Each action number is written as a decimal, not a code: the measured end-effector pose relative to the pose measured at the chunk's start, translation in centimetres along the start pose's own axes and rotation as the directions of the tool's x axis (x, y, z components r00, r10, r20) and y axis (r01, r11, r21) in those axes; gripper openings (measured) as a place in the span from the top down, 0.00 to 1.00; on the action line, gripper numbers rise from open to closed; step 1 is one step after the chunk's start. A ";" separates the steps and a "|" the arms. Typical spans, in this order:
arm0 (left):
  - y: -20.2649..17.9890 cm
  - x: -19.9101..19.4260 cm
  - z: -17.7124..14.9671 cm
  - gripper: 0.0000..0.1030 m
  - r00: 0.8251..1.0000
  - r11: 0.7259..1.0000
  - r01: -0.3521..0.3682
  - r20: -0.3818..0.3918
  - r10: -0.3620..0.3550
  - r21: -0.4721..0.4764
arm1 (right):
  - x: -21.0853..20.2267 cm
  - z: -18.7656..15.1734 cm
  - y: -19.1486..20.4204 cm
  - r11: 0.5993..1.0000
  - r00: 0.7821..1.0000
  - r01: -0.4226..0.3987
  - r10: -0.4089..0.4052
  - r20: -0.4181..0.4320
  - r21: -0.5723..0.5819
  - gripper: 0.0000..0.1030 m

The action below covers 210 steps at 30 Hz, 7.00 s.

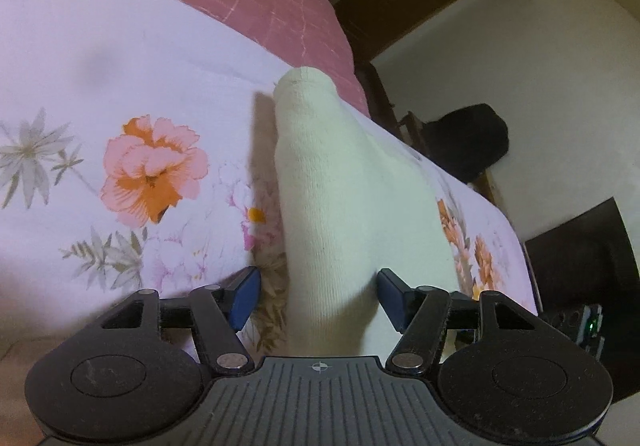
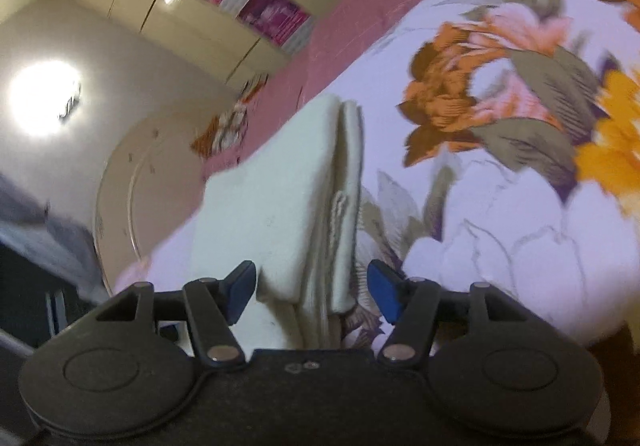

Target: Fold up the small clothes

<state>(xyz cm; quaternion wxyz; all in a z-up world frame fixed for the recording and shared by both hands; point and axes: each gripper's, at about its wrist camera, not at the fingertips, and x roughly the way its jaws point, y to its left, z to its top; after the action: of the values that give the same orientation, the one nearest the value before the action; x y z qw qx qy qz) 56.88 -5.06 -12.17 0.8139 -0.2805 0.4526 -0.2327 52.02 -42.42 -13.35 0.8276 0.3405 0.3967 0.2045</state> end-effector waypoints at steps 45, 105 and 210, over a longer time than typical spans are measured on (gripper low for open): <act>1.7 -24.0 -6.5 0.66 0.839 0.791 -0.541 0.234 0.490 0.284 | 9.2 -15.8 30.1 0.816 0.991 0.061 -0.118 -0.061 -0.575 0.73; 7.0 -27.0 -22.0 0.62 0.794 0.787 -0.590 0.304 0.526 0.179 | 4.3 -24.7 26.1 0.842 0.978 0.112 -0.187 -0.091 -0.527 0.92; -10.2 -40.4 -40.8 0.00 0.761 0.772 -0.581 0.508 0.404 0.257 | -19.3 -39.2 31.4 0.720 0.918 0.396 -0.283 0.279 -0.570 0.01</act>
<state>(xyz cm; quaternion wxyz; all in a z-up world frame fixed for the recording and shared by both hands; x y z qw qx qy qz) 0.78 2.95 1.47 0.9635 -0.0195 0.2657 -0.0256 7.00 -16.95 1.66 0.9469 -0.0105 0.2907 0.1367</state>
